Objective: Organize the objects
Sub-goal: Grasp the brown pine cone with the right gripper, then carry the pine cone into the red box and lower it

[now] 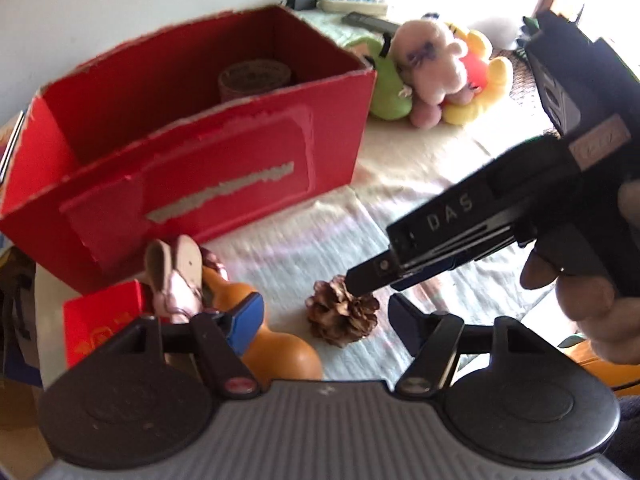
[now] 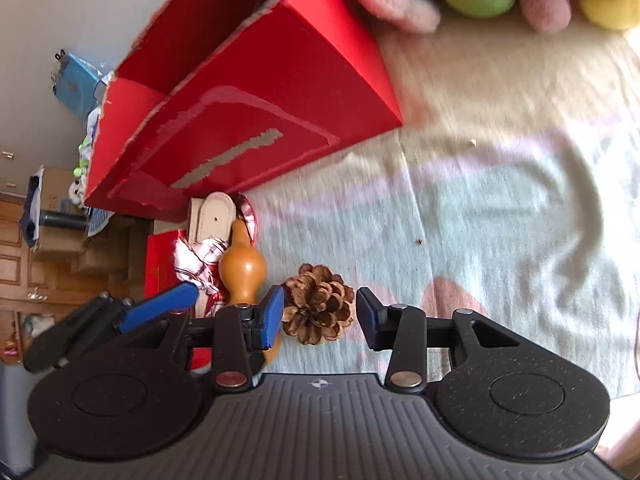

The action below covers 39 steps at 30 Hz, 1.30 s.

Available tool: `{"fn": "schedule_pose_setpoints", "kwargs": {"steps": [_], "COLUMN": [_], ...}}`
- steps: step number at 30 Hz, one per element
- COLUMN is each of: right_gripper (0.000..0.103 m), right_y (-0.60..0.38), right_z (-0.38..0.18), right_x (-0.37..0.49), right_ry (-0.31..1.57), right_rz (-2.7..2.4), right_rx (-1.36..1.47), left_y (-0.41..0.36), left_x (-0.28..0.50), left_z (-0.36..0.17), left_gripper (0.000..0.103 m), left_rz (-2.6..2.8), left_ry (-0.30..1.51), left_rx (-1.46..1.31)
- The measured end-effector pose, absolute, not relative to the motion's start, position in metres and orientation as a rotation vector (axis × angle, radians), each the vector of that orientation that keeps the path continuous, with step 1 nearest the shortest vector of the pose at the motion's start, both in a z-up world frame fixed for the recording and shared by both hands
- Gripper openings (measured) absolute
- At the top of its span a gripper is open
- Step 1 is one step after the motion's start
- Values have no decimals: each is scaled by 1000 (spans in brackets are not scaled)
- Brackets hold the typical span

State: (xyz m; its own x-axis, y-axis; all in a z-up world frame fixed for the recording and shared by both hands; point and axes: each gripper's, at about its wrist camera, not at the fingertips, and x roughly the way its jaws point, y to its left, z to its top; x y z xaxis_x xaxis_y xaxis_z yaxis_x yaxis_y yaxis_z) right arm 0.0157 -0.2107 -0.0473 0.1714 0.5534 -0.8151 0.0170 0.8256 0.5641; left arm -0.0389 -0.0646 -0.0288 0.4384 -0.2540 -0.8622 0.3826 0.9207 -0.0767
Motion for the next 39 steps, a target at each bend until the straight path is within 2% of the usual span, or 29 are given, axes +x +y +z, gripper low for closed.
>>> {"fn": "schedule_pose_setpoints", "kwargs": {"steps": [5,13,15,24,32,39], "right_gripper": [44,44,47,45,44,44], "right_y": [-216,-206,-204,-212,-233,-253], "right_z": [-56,-68,-70,-75,-54,-6], "right_x": [32,47,48,58,59,63], "right_ry": [1422,1496,1504,1538,1478,1350], "right_rz": [507,609,627,685,680,664], "right_rx": [558,492,470,445,432,461], "left_y": [-73,-87,-89,-94,-118,-128], "left_x": [-33,-31,-29,-30,-26,-16], "left_z": [-38,-61,-65,-63,-39,17], "left_gripper": [70,59,56,45,44,44], "left_rz": [-361,-266,-228,-156,-198,-279], "left_ry": [1077,1144,1144,1127,1064,928], "left_rx": [64,6,8,-25,-30,-55]}}
